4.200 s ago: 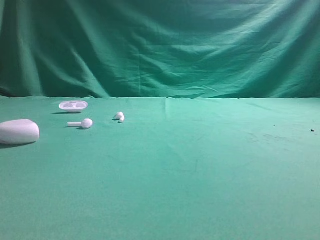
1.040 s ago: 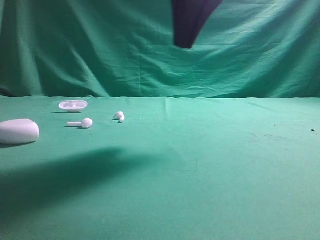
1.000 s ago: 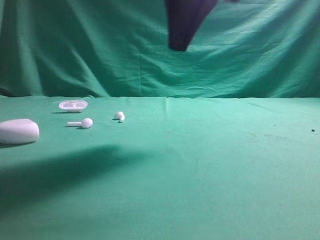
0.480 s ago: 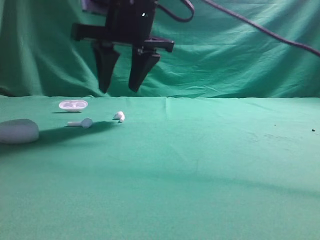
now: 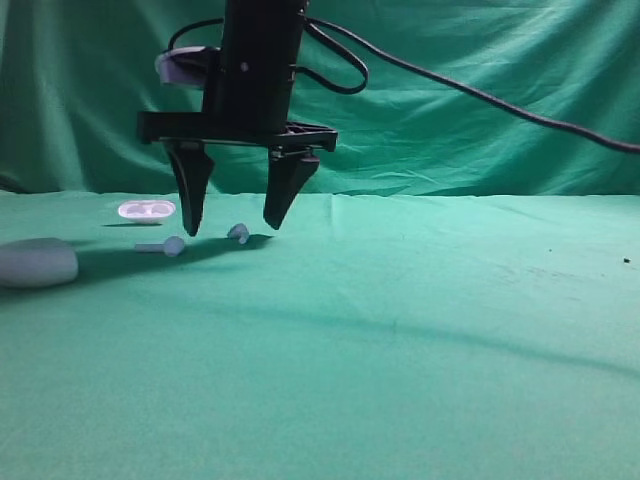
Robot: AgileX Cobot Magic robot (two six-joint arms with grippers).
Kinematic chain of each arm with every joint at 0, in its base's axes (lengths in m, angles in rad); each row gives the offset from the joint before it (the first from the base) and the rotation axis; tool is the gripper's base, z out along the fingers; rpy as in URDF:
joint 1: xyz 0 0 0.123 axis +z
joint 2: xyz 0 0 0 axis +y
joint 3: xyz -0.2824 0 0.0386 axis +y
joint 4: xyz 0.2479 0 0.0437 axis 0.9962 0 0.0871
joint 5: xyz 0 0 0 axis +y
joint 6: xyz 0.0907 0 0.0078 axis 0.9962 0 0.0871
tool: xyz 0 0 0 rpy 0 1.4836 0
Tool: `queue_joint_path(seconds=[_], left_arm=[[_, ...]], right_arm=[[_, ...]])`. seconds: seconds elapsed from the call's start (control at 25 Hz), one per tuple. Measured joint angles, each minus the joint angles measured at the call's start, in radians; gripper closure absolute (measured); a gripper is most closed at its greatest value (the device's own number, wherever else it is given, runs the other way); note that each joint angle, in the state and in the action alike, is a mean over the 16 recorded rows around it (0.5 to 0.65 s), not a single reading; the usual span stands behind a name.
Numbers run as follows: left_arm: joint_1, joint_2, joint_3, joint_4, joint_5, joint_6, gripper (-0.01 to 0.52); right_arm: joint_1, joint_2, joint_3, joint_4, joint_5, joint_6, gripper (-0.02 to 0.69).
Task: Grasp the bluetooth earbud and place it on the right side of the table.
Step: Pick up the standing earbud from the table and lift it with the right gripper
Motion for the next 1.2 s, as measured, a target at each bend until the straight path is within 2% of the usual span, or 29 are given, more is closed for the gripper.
queue_joint_path(seconds=[0.24,0.8,0.92,1.2], left_arm=[[0.000,0.000,0.000,0.000,0.000,0.000,0.514],[0.000,0.000,0.000,0.000,0.000,0.000,0.514],[0.000,0.000,0.000,0.000,0.000,0.000,0.514],[0.000,0.000,0.000,0.000,0.000,0.000,0.514]], right_arm=[[-0.004,0.009,-0.005,-0.003,-0.004,0.003,0.218],[-0.015,0.023,-0.040,0.013,0.028,0.006,0.537],[-0.014,0.024,-0.070,0.012,0.057,0.015,0.564],[-0.014,0.002,-0.155,-0.015,0.131,0.051,0.565]])
